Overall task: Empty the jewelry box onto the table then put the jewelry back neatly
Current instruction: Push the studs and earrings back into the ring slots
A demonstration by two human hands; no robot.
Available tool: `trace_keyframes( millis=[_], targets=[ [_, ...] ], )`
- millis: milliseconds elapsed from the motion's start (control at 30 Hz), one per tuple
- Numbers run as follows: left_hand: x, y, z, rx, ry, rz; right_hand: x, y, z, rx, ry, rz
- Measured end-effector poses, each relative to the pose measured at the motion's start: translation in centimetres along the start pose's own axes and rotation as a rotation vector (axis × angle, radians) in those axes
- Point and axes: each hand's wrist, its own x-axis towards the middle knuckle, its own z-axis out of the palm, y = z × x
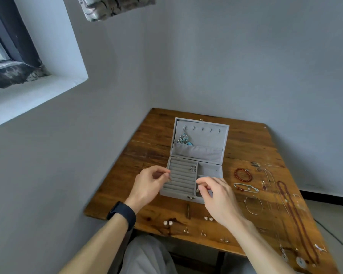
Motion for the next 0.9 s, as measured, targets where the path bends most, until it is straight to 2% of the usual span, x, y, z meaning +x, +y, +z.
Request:
trace_keyframes(
  millis=[367,467,900],
  targets=[
    [4.2,-2.4,1.3,-0.066,-0.103,-0.075,6.0,1.1,3.4,-0.036,-0.022,0.006],
    [5.0,-2.8,1.3,-0.016,-0.121,-0.078,7.6,1.0,4.0,-0.07,-0.021,0.017],
    [6.4,-4.8,1.4,0.009,-0.153,-0.094,11.4,0.7,5.7,-0.231,-0.044,0.148]
  ],
)
